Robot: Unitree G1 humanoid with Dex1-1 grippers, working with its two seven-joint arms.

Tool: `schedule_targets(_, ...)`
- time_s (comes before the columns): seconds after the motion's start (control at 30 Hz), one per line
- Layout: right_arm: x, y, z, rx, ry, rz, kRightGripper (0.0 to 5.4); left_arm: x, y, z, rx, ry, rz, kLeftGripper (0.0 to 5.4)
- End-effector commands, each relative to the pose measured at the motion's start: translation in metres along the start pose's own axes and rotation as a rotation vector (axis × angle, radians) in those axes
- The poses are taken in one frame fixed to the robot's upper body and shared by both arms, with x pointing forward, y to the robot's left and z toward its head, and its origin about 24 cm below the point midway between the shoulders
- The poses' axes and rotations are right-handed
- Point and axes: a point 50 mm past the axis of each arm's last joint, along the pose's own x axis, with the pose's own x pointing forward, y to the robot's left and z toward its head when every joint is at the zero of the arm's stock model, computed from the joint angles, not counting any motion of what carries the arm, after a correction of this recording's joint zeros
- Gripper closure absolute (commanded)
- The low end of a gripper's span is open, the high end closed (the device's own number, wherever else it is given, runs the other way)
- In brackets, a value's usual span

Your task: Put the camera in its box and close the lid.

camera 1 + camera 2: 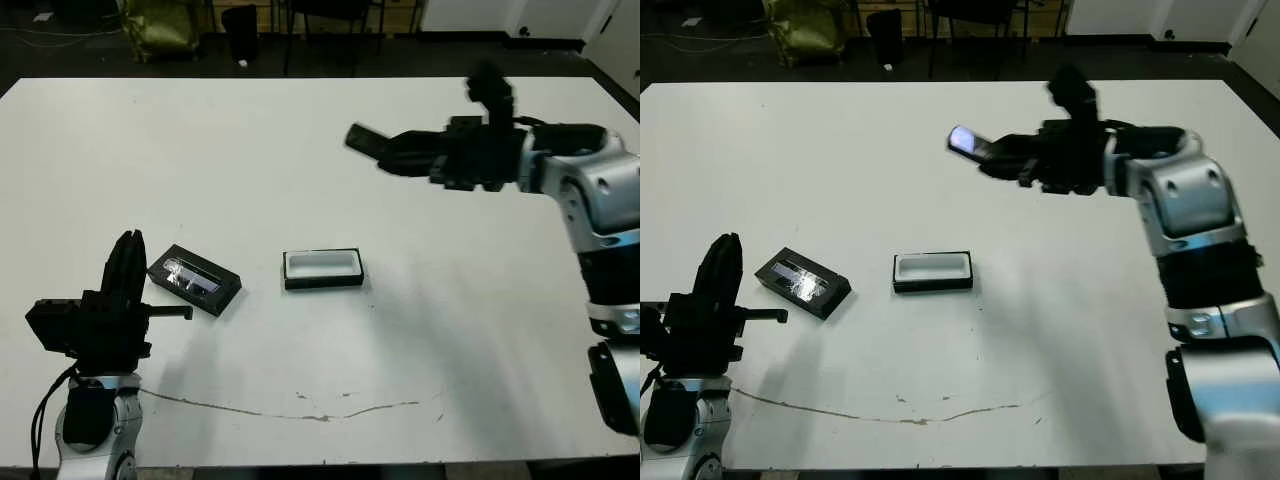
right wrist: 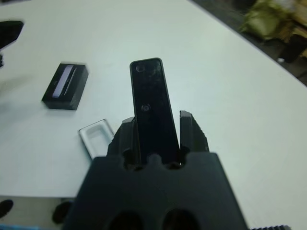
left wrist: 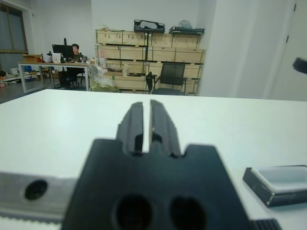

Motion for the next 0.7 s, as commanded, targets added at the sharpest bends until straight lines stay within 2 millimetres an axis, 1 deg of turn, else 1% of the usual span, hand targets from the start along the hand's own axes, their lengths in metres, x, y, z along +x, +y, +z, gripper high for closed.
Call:
schedule_targets(0.03,0.012,0.005,-0.004,-0.015,0.053,0.06,4.77,-0.004,0.001,-0.006,0.001,0.035,0.006,5.4)
schedule_targets(0.2,0.024,0.013,-0.005,-0.147,0.111,0.081,4.77,-0.004,0.001,-0.005,0.015,0.03,0.006,5.4)
schedule_targets(0.53,0.034,0.029,-0.013,-0.115,0.199,0.151,4.77,-0.003,0.0,-0.004,0.012,0.028,0.002,5.4)
schedule_targets(0.7,0.038,0.034,-0.016,-0.16,0.204,0.162,4.77,-0.003,0.0,-0.004,0.022,0.021,0.0,5.4)
